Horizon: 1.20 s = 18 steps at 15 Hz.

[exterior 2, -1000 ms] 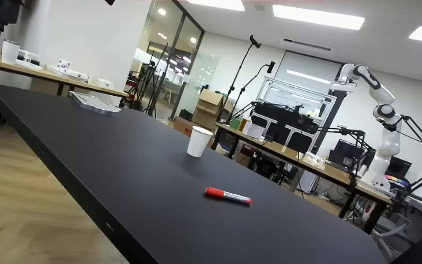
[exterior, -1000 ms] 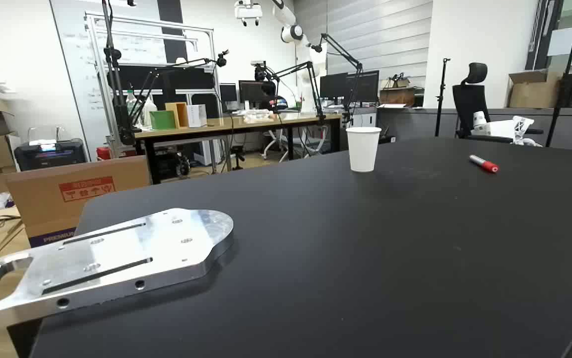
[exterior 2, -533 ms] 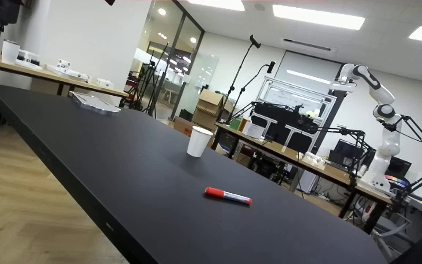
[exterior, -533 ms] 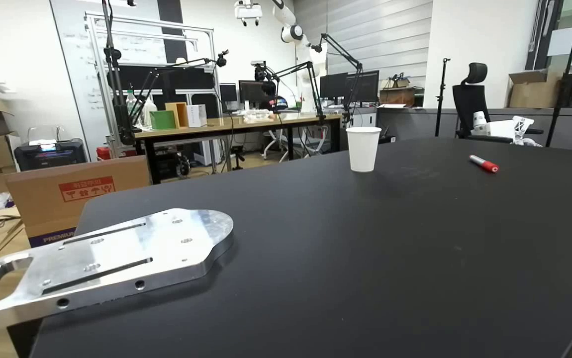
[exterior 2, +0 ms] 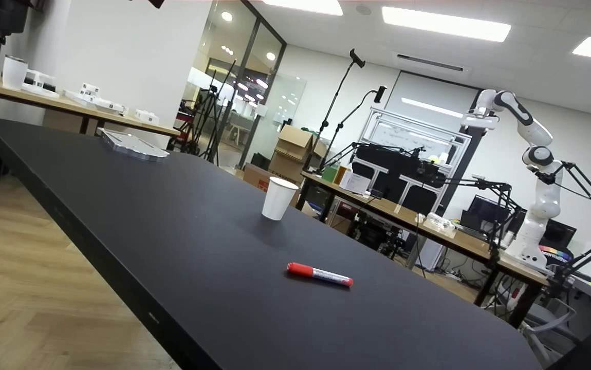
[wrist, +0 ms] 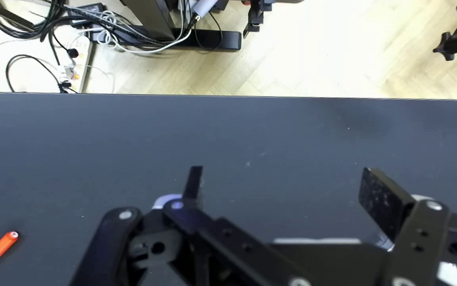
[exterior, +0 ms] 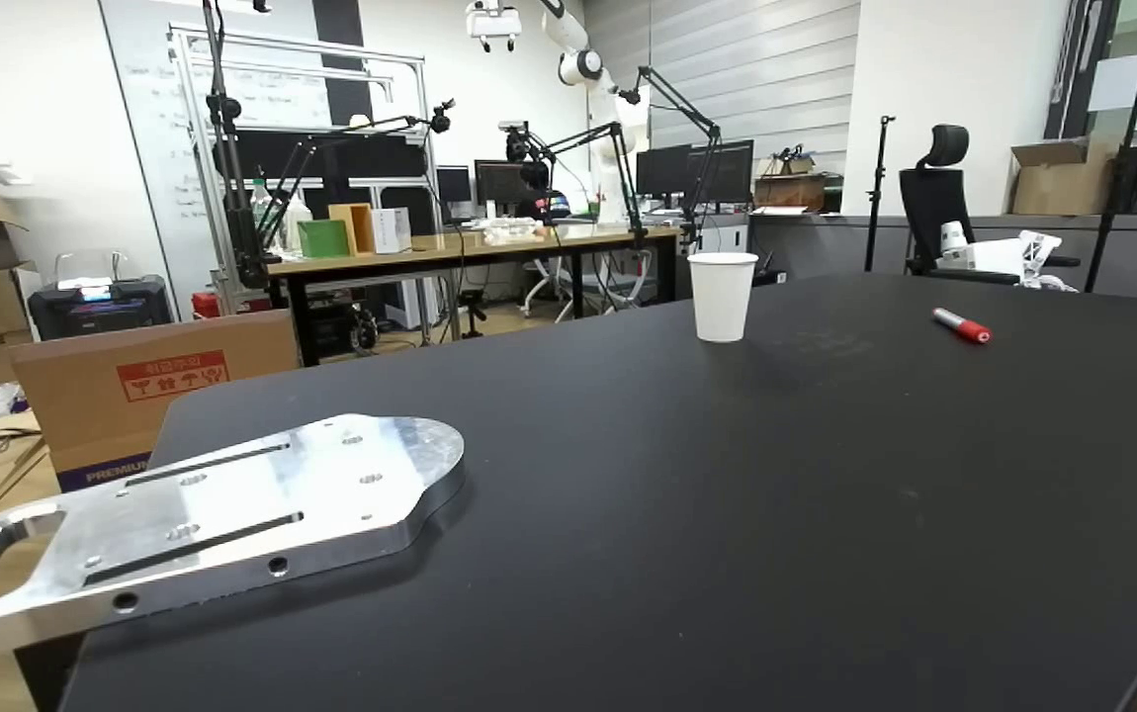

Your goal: Pick up the pen from the table and put it in the white cup. Pick up the pen from the white cup and put it on the table. Pick up the pen from the table and put it in the white cup.

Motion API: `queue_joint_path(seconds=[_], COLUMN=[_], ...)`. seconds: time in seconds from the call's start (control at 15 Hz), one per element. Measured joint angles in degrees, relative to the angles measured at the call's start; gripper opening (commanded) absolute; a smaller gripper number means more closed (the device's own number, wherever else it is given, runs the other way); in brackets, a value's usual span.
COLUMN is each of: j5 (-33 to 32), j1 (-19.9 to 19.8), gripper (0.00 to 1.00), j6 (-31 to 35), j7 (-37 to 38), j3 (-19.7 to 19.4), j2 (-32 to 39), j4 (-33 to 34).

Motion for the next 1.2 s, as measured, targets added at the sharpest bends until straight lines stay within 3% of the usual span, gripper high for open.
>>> queue_joint_path(seconds=[0.33,0.67,0.93,1.2], j5=[-6.2,-12.7,-12.9,-11.9], j1=[-3.5,-7.9,-10.3,-11.1], gripper=[1.0,1.0,1.0,1.0], j6=[4.3,11.0,19.9,27.9], j7=[0.2,0.7,2.7,8.0], j3=[-2.3,-6.9,-11.3,-14.4], j2=[2.8,11.8,18.7,21.2], j4=[1.9,10.6,16.6,16.9])
